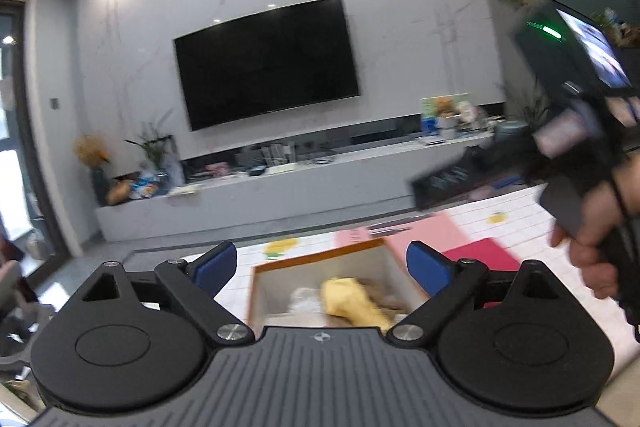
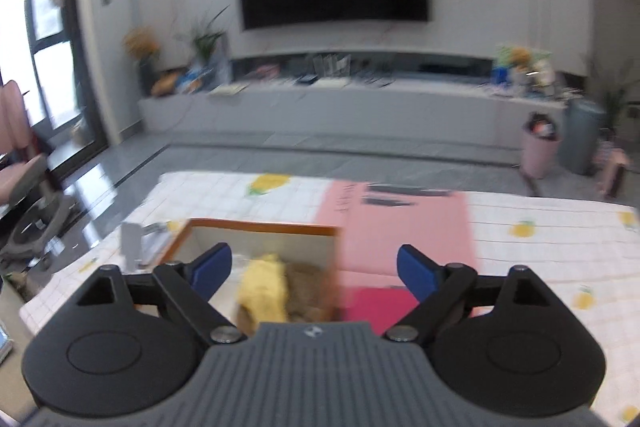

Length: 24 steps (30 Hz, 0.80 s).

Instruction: Organize soft objects

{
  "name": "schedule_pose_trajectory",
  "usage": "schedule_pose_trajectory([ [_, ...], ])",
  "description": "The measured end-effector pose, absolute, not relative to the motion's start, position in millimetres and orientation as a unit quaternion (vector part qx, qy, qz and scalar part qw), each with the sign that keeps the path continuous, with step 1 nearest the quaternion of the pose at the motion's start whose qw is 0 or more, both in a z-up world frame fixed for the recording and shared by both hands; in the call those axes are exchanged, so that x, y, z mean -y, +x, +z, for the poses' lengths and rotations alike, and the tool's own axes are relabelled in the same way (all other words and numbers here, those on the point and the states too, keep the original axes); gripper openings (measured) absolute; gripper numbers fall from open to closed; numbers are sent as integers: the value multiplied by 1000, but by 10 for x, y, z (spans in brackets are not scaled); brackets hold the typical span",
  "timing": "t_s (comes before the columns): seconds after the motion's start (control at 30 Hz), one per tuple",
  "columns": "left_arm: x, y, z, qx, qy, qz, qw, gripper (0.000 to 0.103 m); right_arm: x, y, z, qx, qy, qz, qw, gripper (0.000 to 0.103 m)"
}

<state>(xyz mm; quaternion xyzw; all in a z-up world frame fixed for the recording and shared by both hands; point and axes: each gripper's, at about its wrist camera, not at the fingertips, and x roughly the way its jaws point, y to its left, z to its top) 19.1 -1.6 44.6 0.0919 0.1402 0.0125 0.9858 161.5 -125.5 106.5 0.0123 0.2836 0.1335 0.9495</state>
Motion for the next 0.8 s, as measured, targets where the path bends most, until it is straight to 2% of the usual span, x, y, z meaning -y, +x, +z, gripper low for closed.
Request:
schedule_pose_trajectory([
  [0.23,180,-84,448,-150,49,-15,987,103,1933,618,899,-277,8,69,958,91],
  [0.43,284,-232,271,-164,39,-29,985,103,2011,22,636,-275,29,64,959,91],
  [0.8,363,-268,26,-175,54,-44,982,103,1753,-262,422,-262,11,87,961,91],
])
